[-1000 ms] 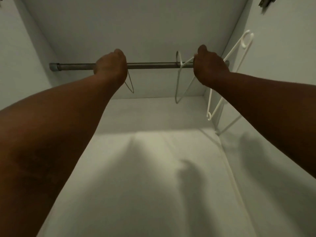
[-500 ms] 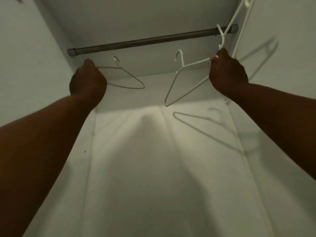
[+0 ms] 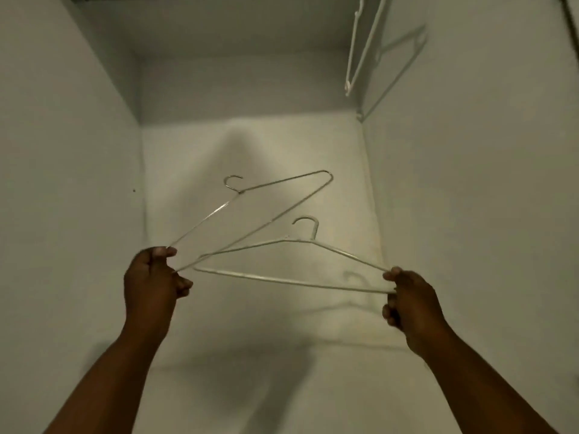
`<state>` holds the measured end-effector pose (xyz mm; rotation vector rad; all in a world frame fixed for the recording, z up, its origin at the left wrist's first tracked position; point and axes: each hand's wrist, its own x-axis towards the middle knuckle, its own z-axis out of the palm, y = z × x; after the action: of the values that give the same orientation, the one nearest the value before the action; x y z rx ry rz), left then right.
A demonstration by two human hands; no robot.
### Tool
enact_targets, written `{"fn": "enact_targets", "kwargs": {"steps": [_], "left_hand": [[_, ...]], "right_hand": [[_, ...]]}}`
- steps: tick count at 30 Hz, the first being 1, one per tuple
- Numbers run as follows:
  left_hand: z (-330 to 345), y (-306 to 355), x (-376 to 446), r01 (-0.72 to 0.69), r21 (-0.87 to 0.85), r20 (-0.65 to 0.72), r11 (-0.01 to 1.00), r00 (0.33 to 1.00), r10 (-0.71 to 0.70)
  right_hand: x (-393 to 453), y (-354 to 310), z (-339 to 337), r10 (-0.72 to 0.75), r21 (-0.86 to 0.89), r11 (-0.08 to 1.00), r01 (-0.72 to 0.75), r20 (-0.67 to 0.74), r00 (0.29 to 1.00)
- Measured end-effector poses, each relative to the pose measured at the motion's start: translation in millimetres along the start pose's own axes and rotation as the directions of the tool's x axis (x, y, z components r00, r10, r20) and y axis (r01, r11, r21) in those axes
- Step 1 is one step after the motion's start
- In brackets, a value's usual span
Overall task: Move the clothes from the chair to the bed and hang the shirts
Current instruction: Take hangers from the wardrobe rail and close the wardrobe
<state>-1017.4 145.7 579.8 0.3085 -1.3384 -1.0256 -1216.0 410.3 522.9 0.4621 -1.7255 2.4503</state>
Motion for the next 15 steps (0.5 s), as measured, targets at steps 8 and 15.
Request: {"fn": "enact_targets", "kwargs": {"steps": [8,15], "left_hand": [[-95.9,-8.4,-166.1,0.212,0.052,0.384,0.976,0.898,-0.215],[-135.4,21.8,-294.4,0.415,0.021,0.573,0.91,0.74,-0.351]], "right_hand": [[-222.8,36.1,-165.7,0.243,-0.007,0.969,-0.248,-0.172,0.955],[-386.5,9.7,-278.0,0.246,0.008,0.965,-0.264,-0.386,0.889]]}}
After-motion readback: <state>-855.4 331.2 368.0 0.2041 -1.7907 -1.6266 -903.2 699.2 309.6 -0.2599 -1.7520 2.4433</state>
